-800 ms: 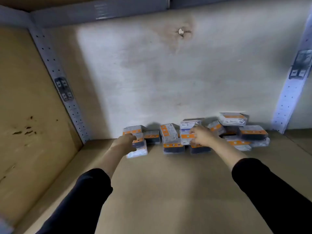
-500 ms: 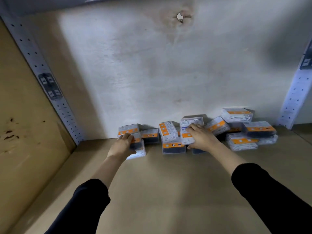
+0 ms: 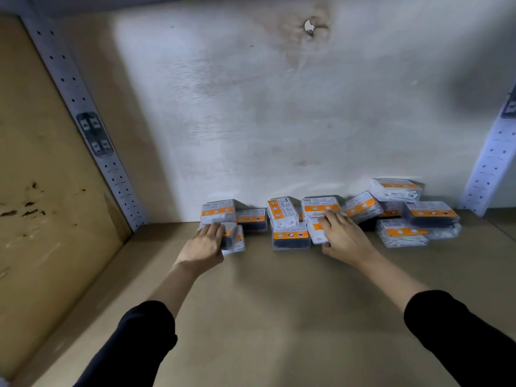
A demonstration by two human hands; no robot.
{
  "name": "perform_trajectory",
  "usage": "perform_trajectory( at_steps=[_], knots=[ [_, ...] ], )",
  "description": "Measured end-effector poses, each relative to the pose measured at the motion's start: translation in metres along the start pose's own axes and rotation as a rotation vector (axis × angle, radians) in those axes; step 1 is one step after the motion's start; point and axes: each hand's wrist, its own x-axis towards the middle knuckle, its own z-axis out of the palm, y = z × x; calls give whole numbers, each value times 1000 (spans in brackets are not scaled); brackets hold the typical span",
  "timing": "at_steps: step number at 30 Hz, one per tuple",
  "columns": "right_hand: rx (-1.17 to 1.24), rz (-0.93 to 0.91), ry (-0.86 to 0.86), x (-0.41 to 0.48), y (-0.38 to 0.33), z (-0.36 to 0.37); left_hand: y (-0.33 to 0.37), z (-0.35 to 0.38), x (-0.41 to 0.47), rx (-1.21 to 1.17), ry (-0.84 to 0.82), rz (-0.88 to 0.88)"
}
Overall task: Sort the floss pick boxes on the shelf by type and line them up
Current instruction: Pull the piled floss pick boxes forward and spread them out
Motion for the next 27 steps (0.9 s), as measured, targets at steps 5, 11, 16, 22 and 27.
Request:
perform_trajectory(
  at_steps=[5,11,16,22,27],
  knots=[
    [73,22,16,-10,-2,8,-9,19,2,24,-13,21],
    [53,24,102,-14,-1,11,-14,12,2,-29,-30,-12],
    [182,48,59,-19,8,-8,-6,-20,-3,-98,-54,6],
    [680,262,-121,-8,48,-51,-11,-67,9,-232,-221,-18],
    [832,334,-321,3,73,-87,-8,-113,17,-236,-391,-74]
  ],
)
